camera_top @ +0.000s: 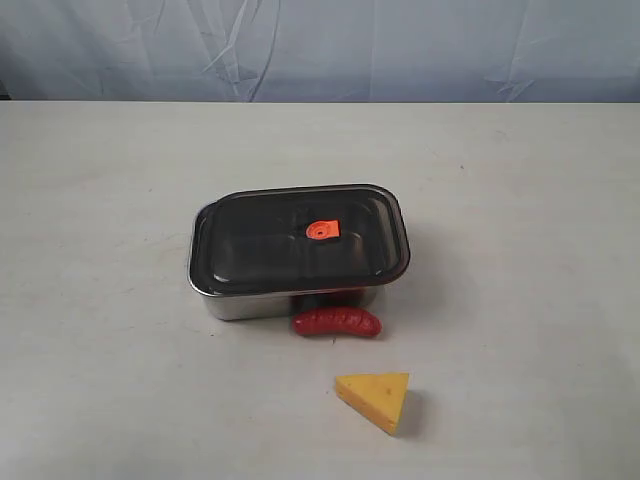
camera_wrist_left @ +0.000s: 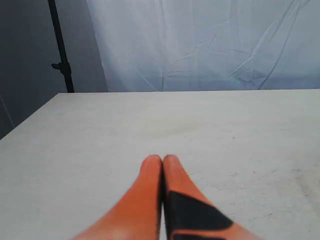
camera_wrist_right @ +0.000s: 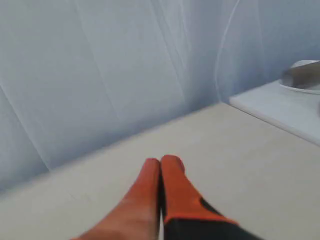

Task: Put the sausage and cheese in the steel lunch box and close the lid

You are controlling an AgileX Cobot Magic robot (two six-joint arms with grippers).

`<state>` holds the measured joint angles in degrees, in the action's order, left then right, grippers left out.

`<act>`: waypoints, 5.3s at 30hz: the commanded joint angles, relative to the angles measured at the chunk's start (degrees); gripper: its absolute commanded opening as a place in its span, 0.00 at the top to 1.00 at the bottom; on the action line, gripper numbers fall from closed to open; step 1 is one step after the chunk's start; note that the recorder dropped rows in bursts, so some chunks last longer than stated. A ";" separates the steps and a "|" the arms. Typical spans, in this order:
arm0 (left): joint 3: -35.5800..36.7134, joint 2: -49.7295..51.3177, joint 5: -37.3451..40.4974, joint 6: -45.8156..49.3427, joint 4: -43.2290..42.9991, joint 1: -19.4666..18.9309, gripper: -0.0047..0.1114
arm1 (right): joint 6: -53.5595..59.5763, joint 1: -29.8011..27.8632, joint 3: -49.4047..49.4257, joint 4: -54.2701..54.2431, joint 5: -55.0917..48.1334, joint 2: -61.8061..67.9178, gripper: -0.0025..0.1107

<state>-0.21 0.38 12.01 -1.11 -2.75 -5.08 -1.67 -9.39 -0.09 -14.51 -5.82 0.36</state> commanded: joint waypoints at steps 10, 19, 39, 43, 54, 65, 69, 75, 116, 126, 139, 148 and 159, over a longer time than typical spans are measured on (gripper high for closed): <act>0.21 -0.38 -0.46 0.05 0.04 0.09 0.96 | -1.97 -0.23 0.09 -48.24 -5.55 -0.36 0.99; 0.21 -0.38 -0.46 0.05 0.04 0.09 0.96 | -1.38 -0.12 -5.46 -52.97 -11.04 -0.36 0.99; 0.21 -0.38 -0.46 0.05 0.04 0.09 0.96 | 46.34 1.22 -60.42 -52.43 -64.14 90.91 0.84; 0.21 -0.38 -0.46 0.05 0.04 0.09 0.96 | 52.46 3.83 -61.44 -56.66 -64.14 103.28 0.53; 0.21 -0.38 -0.35 0.05 0.04 0.09 0.96 | 62.77 13.43 -61.44 -62.12 -64.14 120.66 0.45; 0.21 -0.38 -0.35 0.05 0.04 0.09 0.96 | 64.71 16.00 -61.44 -63.85 -64.14 122.14 0.47; 0.21 -0.38 -0.35 0.05 0.04 0.09 0.96 | 64.71 16.14 -61.44 -63.85 -64.14 122.14 0.63; 0.21 -0.38 -0.35 0.05 0.04 0.09 0.96 | 64.71 16.24 -61.44 -63.85 -64.14 122.14 0.73; 0.21 -0.38 -0.35 0.05 0.04 0.09 0.96 | 62.57 18.07 -61.71 -64.64 -64.14 120.87 0.99; 0.21 -0.38 -0.35 0.05 0.04 0.09 0.96 | 62.57 18.07 -62.53 -68.02 -64.14 113.77 0.99; 0.21 -0.38 -0.35 0.05 0.04 0.09 0.96 | 64.88 18.07 -62.53 -67.43 -60.19 94.39 0.99; 0.21 -0.38 -0.35 0.05 0.04 0.09 0.96 | 59.83 18.07 -62.53 -14.48 -41.55 71.56 0.99; 0.21 -0.38 -0.84 0.05 0.04 0.09 0.96 | 59.51 35.42 -54.36 10.97 -45.09 74.36 0.99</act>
<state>-0.21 0.29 11.89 -1.11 -2.75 -5.08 58.43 23.29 -56.44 -4.79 -51.01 73.93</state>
